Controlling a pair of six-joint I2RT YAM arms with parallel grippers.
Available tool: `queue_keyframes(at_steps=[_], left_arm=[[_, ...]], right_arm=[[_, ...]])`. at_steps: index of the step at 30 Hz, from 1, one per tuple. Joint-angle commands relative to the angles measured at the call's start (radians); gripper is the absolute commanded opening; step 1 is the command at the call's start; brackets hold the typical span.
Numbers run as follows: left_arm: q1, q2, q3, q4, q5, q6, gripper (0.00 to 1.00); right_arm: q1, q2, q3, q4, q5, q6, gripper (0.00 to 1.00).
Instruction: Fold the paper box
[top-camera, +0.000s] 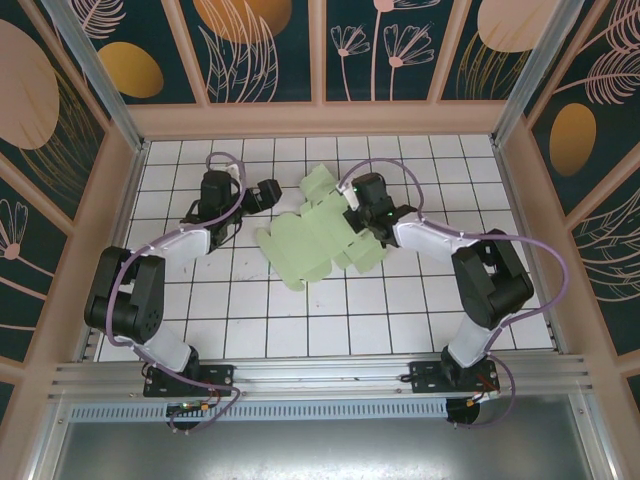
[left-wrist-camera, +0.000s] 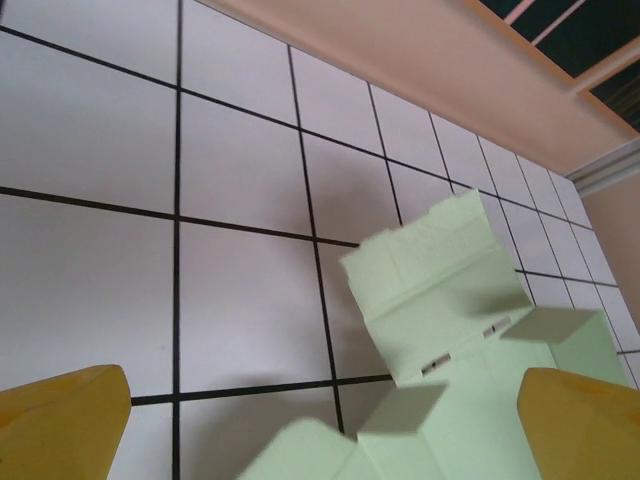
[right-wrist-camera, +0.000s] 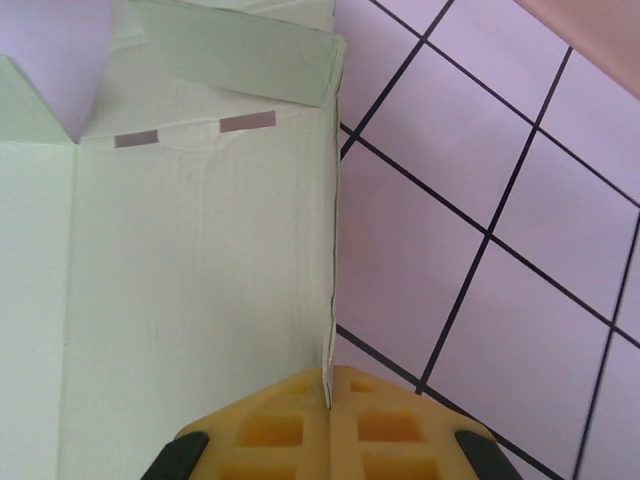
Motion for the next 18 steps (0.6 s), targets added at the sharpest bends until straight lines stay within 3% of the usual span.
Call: queue_keyframes(at_steps=[1,7,11,18], left_arm=[[0.023,0.014,0.005,0.063,0.021,-0.026,0.99],[0.055,0.089,0.084,0.030,0.046,0.007,0.99],[0.066,0.159,0.161,0.004,0.048,0.030,0.99],[0.068,0.249,0.237,0.014,0.087,0.016,0.99]], right_arm=[[0.030,-0.023,0.012,-0.044,0.151,-0.094,0.00],[0.086,0.003,0.018,0.025,0.310,-0.240,0.00],[0.132,0.013,-0.043,0.228,0.464,-0.422,0.00],[0.174,0.057,-0.127,0.559,0.591,-0.676,0.00]])
